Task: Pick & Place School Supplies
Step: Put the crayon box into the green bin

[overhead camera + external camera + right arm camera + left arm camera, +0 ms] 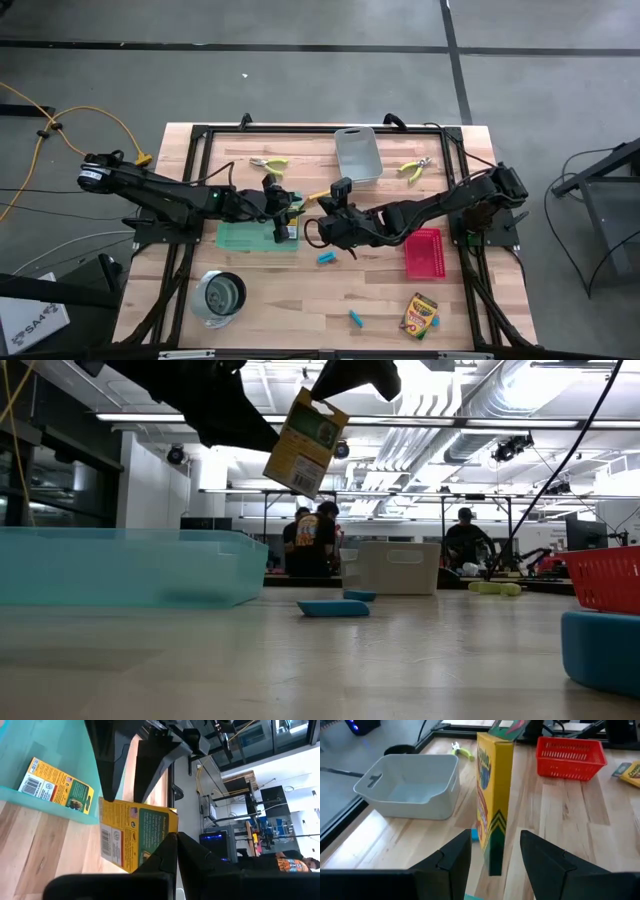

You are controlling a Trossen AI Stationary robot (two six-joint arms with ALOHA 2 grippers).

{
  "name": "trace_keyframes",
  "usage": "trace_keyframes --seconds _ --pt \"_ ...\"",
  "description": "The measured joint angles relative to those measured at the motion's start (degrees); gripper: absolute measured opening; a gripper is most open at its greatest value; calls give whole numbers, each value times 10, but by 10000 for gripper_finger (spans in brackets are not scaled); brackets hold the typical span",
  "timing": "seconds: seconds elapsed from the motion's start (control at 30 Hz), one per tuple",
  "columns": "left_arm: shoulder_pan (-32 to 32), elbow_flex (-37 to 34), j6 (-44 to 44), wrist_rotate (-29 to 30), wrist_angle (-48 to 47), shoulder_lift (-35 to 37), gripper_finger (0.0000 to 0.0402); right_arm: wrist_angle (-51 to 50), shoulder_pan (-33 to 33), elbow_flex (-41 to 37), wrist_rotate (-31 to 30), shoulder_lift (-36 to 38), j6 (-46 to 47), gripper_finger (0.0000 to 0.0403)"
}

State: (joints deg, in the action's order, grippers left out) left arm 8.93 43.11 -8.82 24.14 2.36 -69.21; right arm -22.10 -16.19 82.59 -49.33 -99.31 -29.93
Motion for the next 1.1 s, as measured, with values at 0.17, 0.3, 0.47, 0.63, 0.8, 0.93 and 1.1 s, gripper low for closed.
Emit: trace_keyframes --seconds 0.17,0.3,0.47,0.63,0.8,0.93,1.1 --pt "-2 0 3 1 16 -2 164 0 -1 0 2 0 2 3" --pt "-7 0 5 2 28 -2 164 4 -4 0 3 0 2 3" --pt "-18 0 16 3 45 -10 164 13 -8 0 8 0 2 3" --pt "-21 0 18 3 55 -33 164 17 -12 0 8 0 2 3" --pt "-21 0 16 3 56 -38 154 17 -12 0 8 0 2 3" --pt "-21 0 16 3 56 -38 126 16 -12 0 8 0 2 3" --pt "-20 0 16 3 55 -38 77 14 -12 0 9 0 2 3"
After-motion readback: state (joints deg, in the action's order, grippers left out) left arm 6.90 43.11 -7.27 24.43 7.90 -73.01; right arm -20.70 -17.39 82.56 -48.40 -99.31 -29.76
